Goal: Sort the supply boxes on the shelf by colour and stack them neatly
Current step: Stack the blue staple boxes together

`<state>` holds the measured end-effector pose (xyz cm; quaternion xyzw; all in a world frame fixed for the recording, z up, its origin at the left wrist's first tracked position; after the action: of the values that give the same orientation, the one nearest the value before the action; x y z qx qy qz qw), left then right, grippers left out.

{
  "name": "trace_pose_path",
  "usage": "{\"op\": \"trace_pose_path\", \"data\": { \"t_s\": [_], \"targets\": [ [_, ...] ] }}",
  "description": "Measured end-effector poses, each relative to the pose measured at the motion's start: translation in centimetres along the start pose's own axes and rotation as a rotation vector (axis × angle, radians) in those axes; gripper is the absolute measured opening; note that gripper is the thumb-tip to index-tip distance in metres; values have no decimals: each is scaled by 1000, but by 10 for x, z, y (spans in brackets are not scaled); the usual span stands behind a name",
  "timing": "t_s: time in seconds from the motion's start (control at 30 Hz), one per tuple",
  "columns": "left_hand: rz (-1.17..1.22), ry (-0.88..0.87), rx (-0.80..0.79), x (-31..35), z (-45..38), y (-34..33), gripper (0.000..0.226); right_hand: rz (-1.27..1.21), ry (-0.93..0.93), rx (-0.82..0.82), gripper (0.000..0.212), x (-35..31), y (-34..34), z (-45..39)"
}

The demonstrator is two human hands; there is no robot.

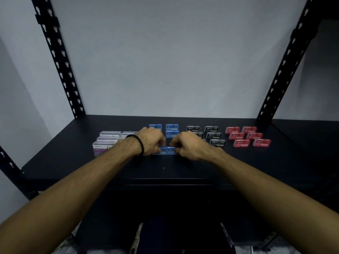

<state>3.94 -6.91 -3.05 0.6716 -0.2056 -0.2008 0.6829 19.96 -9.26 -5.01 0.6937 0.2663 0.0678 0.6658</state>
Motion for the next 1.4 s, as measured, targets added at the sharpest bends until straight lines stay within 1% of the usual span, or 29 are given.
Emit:
{"op": "trace_pose_path", "data": {
  "t_s": [0.2, 0.3, 0.4, 0.53, 0.6, 0.67, 0.83, 0.97, 1.1, 1.23, 1.4],
  "targets": [
    [2, 3, -5, -2, -2, -1, 20, -9, -4, 0, 22, 1, 0, 0],
    [-11, -3, -20, -2, -2, -2, 25, 2, -19, -1, 21, 1, 1, 1],
    [29, 19, -24, -8, -1, 3, 32, -18, -37, 34, 26, 4, 5, 1],
    [120, 63, 62, -26, -3, 21, 31, -77, -54, 103, 27, 9, 16, -2],
    [135, 90, 115, -34, -8, 29, 26, -52, -75, 145, 28, 12, 21, -7],
    [138, 121, 135, -41, -16, 32, 23, -20, -100, 153, 31, 14, 24, -12],
    [83, 156, 83, -48, -35, 24, 25, 50, -143, 131, 38, 18, 24, -29],
    [48, 167, 53, -51, -47, 12, 26, 110, -119, 99, 38, 22, 19, -42],
    [71, 167, 4, -53, -57, 1, 25, 142, -98, 66, 38, 24, 14, -53],
    [76, 144, 28, -53, -63, -2, 25, 149, -110, -11, 31, 26, 11, -60],
    [113, 104, 43, -52, -66, -3, 22, 96, -119, -41, 34, 28, 10, -62]
  ]
}}
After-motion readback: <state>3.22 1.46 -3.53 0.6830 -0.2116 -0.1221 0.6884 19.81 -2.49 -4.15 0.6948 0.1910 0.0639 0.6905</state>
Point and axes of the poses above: each hand's wrist, its own z-axis away from the middle knuckle, its own y-axis out of the back of the hand, x = y × z, the point moved 2 cm from there along -z, towards the middle knuckle, and after that the axes turned 4 degrees about y, right-handed, at the moved point
